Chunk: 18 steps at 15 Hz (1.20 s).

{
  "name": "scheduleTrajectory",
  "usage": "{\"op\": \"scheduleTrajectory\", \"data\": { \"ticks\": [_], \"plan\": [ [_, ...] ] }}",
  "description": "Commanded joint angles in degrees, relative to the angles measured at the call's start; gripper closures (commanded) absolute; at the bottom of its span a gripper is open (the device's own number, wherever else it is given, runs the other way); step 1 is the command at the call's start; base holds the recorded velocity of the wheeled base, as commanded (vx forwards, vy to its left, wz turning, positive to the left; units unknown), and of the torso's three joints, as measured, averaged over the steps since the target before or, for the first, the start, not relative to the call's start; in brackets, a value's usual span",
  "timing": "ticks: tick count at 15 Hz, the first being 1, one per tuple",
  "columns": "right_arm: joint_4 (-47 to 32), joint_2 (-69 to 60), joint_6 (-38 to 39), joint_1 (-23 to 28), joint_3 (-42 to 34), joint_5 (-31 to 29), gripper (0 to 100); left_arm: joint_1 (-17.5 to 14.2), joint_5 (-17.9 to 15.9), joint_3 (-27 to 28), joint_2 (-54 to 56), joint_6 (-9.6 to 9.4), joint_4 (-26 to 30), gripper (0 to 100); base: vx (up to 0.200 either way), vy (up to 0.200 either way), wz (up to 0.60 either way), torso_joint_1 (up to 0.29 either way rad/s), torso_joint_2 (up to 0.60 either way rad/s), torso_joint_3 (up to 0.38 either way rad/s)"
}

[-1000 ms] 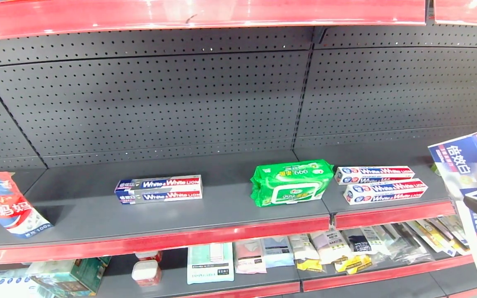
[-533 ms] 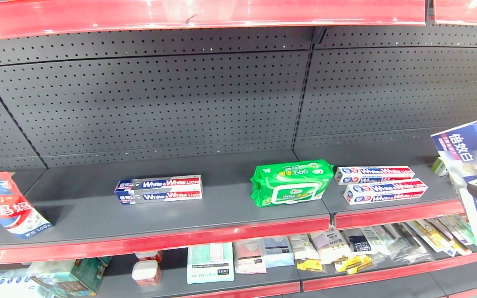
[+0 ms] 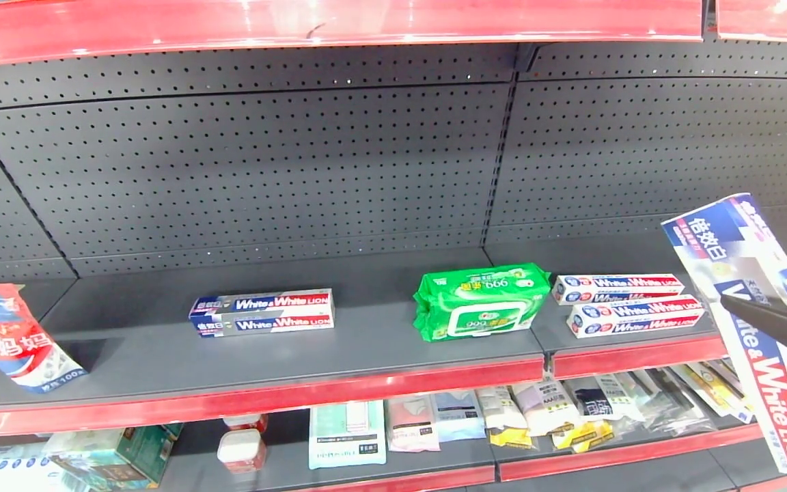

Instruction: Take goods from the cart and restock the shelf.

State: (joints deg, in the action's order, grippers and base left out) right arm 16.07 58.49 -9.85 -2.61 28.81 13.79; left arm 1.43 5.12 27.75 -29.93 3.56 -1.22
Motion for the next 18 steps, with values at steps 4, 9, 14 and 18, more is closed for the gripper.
{"op": "scheduleTrajectory", "data": {
  "ticks": [4, 9, 14, 18],
  "plan": [
    [0.5, 4.7, -0.2, 0.2, 6.5, -4.1, 100, 0.8, 1.0, -2.4, -26.1, -0.04, -4.5, 0, 0.0, 0.0, 0.0, 0.0, 0.0, 0.0],
    [0.5, 9.6, -1.0, 0.0, 12.7, -6.2, 100, 2.5, -0.8, -8.1, -46.9, 0.22, -30.9, 0, 0.0, 0.0, 0.0, 0.0, 0.0, 0.0],
    [0.5, 9.9, -3.8, -0.8, 12.5, -6.1, 100, 4.7, 5.8, -4.0, -66.1, 0.92, -48.7, 0, 0.0, 0.0, 0.0, 0.0, 0.0, 0.0],
    [0.5, 8.7, -3.5, -0.8, 11.3, -6.1, 100, 9.6, 9.2, 5.2, -74.4, 4.61, -49.8, 0, 0.0, 0.0, 0.0, 0.0, 0.0, 0.0]
  ]
}}
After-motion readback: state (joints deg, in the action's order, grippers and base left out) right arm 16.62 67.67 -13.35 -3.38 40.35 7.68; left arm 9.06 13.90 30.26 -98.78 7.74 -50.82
